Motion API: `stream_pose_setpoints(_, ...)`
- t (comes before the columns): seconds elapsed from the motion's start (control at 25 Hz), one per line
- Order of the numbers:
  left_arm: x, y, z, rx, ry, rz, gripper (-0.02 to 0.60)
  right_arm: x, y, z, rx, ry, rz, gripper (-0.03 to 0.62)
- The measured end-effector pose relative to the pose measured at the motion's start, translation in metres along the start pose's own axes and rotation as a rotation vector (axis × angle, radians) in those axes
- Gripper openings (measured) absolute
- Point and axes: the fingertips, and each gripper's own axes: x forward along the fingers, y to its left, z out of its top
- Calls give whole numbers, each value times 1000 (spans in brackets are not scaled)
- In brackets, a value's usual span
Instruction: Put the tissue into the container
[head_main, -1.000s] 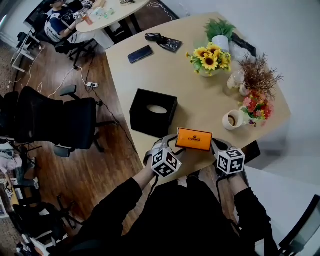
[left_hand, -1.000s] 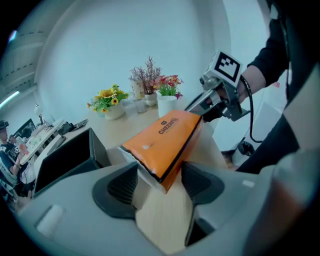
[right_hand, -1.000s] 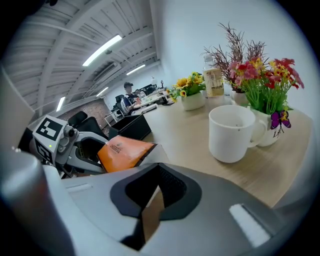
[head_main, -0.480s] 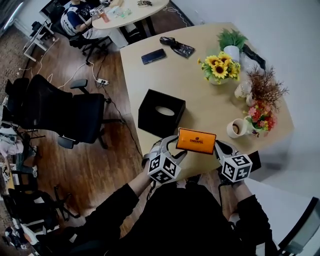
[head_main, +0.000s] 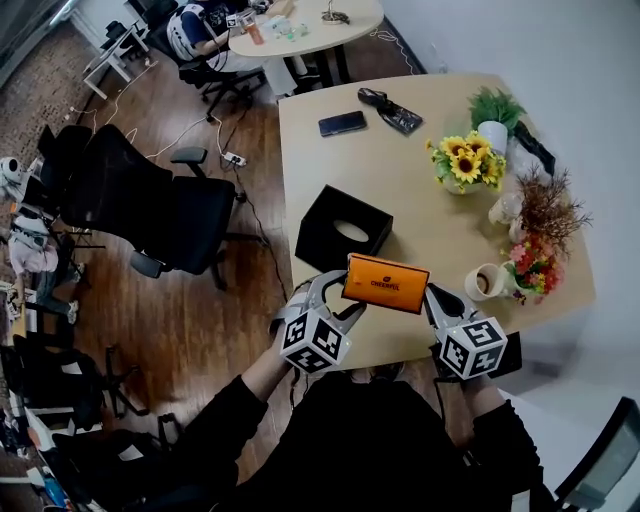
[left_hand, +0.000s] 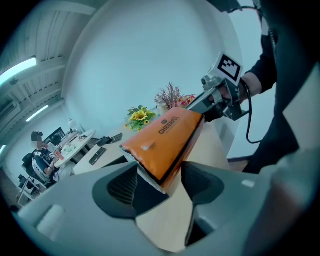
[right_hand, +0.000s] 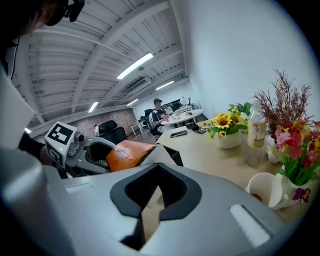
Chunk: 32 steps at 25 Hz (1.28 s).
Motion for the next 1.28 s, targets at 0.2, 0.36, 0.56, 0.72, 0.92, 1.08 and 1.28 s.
stream_pose_setpoints(0.2,-12,18,-2,2,14,60,258,14,12,16,-30,-10,54,-2)
stream_pose_setpoints(0.36,-20,31,-1,7,22,90,258,24,17,25,-22,-5,81,-2)
stream_pose_setpoints(0.56,-22,56,-4,30,11,87,258,43,22,38,-9,-10,73,-2)
stream_pose_setpoints(0.72,-20,82,-12,63,3,66,258,65,27,45,-8,-14,36,-2)
stream_pose_setpoints(0.92,-20,120,-21,89,-8,43,259,94,37,63,-3,-30,-4,-2)
stream_pose_setpoints(1.08,-13,148,-27,108,-12,13,259,117,37,73,10,-30,-34,-2)
stream_pose_setpoints(1.28,3,175,-36,130,-8,-26,259,143,32,77,34,-18,-77,-2)
